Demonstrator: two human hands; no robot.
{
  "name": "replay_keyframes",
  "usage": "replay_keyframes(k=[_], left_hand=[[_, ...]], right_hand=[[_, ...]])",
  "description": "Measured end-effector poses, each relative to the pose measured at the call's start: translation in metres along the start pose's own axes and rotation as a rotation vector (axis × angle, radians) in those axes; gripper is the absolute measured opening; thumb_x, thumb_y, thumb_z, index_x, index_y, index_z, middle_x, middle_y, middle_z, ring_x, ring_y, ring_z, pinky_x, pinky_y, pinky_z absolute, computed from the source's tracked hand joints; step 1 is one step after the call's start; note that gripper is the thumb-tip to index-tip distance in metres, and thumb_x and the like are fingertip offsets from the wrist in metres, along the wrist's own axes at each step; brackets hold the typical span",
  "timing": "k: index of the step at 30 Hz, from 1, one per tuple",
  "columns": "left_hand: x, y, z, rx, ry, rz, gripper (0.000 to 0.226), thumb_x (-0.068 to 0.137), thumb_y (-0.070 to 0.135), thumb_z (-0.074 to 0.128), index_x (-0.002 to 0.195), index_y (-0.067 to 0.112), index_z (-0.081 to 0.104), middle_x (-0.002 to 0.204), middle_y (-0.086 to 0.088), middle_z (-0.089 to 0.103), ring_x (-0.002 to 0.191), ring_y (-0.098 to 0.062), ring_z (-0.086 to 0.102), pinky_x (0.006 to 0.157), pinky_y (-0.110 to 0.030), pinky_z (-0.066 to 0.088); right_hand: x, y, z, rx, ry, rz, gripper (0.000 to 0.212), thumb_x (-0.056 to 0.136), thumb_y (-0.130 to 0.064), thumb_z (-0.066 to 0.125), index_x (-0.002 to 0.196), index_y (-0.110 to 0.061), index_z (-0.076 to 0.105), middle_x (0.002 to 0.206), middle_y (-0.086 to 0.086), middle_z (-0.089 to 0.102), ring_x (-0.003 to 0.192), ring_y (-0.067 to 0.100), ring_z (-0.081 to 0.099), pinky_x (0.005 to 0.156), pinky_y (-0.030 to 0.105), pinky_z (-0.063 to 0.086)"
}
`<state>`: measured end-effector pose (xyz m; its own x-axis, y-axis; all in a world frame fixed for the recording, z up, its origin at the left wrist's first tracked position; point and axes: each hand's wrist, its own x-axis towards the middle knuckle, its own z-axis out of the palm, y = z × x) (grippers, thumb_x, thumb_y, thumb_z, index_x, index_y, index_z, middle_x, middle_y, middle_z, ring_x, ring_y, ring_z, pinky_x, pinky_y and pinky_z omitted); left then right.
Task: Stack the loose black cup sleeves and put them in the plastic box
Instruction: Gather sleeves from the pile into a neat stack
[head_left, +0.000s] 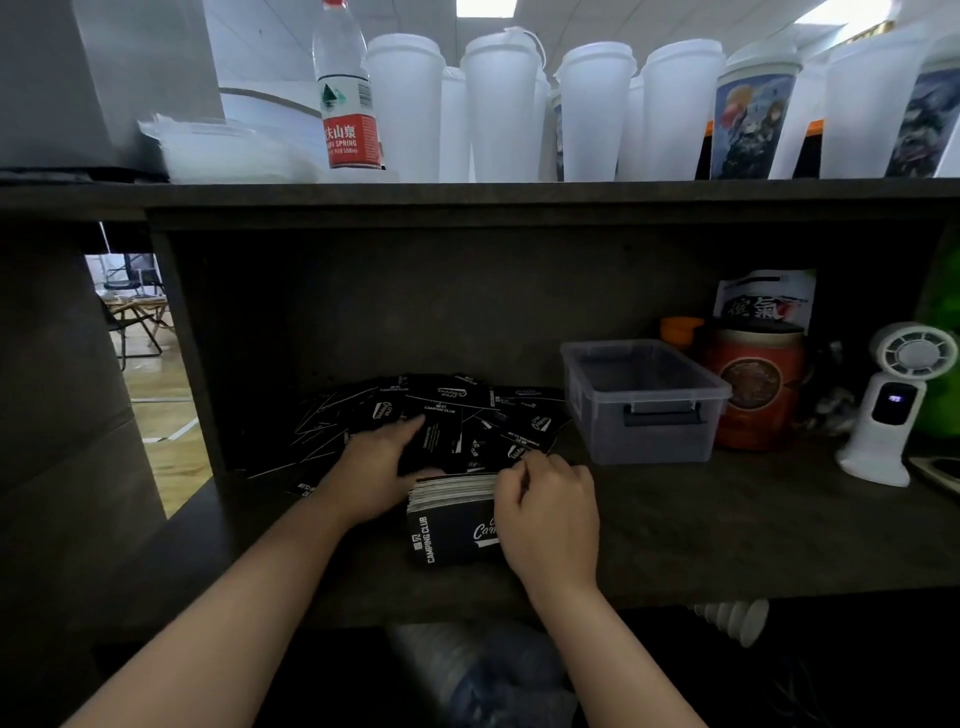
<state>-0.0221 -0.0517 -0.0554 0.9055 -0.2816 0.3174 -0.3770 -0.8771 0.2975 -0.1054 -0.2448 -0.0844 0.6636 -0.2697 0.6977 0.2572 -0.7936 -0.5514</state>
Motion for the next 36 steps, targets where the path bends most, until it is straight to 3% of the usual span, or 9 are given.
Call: replay_keyframes(k=[4, 8, 11, 16, 21, 25, 30, 33, 36], left_hand=[[0.005, -0.007, 0.015, 0.153, -0.010, 0.113, 0.067, 0.091, 0.029, 0.062, 0.150, 0.019, 0.033, 0.150, -0.004, 0.043, 0.137, -0.018, 0.041, 0.114, -0.031, 0.029], [-0.001, 0.003, 0.010, 0.320, 0.146, 0.246, 0.037, 0.100, 0.039, 0.045, 0.130, 0.024, 0.058, 0.120, 0.000, 0.067, 0.110, -0.016, 0.062, 0.094, -0.026, 0.043], [-0.006, 0.006, 0.011, 0.391, 0.205, 0.189, 0.034, 0.102, 0.030, 0.041, 0.132, 0.024, 0.055, 0.108, -0.002, 0.072, 0.099, -0.020, 0.067, 0.086, -0.030, 0.046], [-0.020, 0.000, -0.001, 0.138, 0.294, -0.013, 0.020, 0.096, 0.029, 0.056, 0.112, 0.029, 0.067, 0.101, 0.003, 0.073, 0.094, -0.020, 0.067, 0.079, -0.034, 0.052], [-0.057, 0.006, -0.027, -0.402, 0.559, -0.229, 0.014, 0.096, 0.023, 0.056, 0.089, 0.019, 0.067, 0.085, 0.002, 0.069, 0.079, -0.011, 0.062, 0.069, -0.029, 0.046], [-0.085, 0.039, -0.018, -0.949, 0.326, -0.373, 0.025, 0.101, 0.033, 0.045, 0.093, 0.022, 0.067, 0.090, 0.007, 0.071, 0.089, -0.009, 0.065, 0.078, -0.024, 0.046], [-0.082, 0.067, 0.002, -0.828, 0.102, -0.368, 0.063, 0.092, 0.067, 0.023, 0.091, 0.025, 0.071, 0.095, 0.010, 0.070, 0.093, -0.004, 0.061, 0.089, -0.029, 0.043], [-0.076, 0.085, 0.013, -0.838, 0.323, -0.515, 0.050, 0.100, 0.051, 0.035, 0.085, 0.020, 0.071, 0.089, 0.003, 0.069, 0.090, -0.017, 0.063, 0.088, -0.037, 0.049], [-0.074, 0.098, 0.019, -1.033, 0.508, -0.550, 0.032, 0.098, 0.023, 0.041, 0.092, 0.028, 0.072, 0.100, 0.007, 0.068, 0.101, -0.016, 0.061, 0.096, -0.037, 0.047]], right_hand=[[0.001, 0.003, 0.002, -0.007, -0.010, -0.011, 0.032, 0.088, -0.032, 0.031, 0.068, -0.019, 0.053, 0.067, -0.006, 0.053, 0.069, 0.017, 0.047, 0.062, 0.026, 0.031], [0.002, 0.002, 0.003, -0.013, -0.003, -0.007, 0.033, 0.086, -0.033, 0.028, 0.066, -0.019, 0.050, 0.064, -0.004, 0.052, 0.066, 0.020, 0.047, 0.064, 0.028, 0.032], [0.000, -0.001, 0.000, -0.010, 0.000, 0.006, 0.032, 0.087, -0.032, 0.029, 0.065, -0.019, 0.049, 0.065, -0.003, 0.051, 0.068, 0.021, 0.046, 0.063, 0.028, 0.030], [-0.003, -0.003, -0.006, 0.009, 0.004, 0.034, 0.020, 0.091, -0.020, 0.049, 0.078, -0.013, 0.063, 0.073, -0.001, 0.059, 0.079, 0.020, 0.049, 0.060, 0.027, 0.029], [-0.001, -0.007, -0.010, 0.027, -0.047, 0.067, 0.036, 0.094, -0.026, 0.047, 0.128, -0.019, 0.055, 0.120, 0.003, 0.059, 0.106, 0.018, 0.051, 0.077, 0.026, 0.042], [-0.002, -0.008, -0.014, 0.125, -0.064, 0.102, 0.041, 0.095, -0.029, 0.047, 0.136, -0.021, 0.048, 0.140, 0.002, 0.046, 0.122, 0.017, 0.046, 0.088, 0.023, 0.039], [0.000, -0.012, -0.024, 0.348, -0.098, 0.244, 0.032, 0.097, -0.026, 0.048, 0.128, -0.024, 0.055, 0.119, -0.008, 0.059, 0.103, 0.009, 0.054, 0.081, 0.021, 0.038], [0.006, -0.011, -0.026, 0.484, -0.087, 0.385, 0.021, 0.091, -0.019, 0.058, 0.109, -0.027, 0.065, 0.097, -0.013, 0.066, 0.085, 0.005, 0.062, 0.075, 0.018, 0.047], [0.012, -0.008, -0.028, 0.860, -0.100, 0.709, 0.023, 0.086, -0.009, 0.065, 0.102, -0.025, 0.068, 0.098, -0.002, 0.069, 0.090, 0.012, 0.066, 0.088, 0.032, 0.054]])
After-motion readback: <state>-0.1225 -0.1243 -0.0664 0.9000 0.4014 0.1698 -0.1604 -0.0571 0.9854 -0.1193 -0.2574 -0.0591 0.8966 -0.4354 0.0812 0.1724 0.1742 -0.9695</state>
